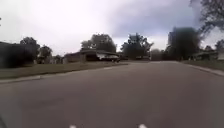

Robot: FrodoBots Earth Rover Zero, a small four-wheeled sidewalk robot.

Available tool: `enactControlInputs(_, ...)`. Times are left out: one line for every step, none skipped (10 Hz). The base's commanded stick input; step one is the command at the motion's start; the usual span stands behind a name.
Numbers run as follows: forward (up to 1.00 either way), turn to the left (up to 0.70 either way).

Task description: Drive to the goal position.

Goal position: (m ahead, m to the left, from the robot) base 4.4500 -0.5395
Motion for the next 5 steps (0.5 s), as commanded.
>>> enactControlInputs(0.70, 0.00)
enactControlInputs(0.70, 0.00)
enactControlInputs(0.70, 0.00)
enactControlInputs(0.70, 0.00)
enactControlInputs(0.70, 0.00)
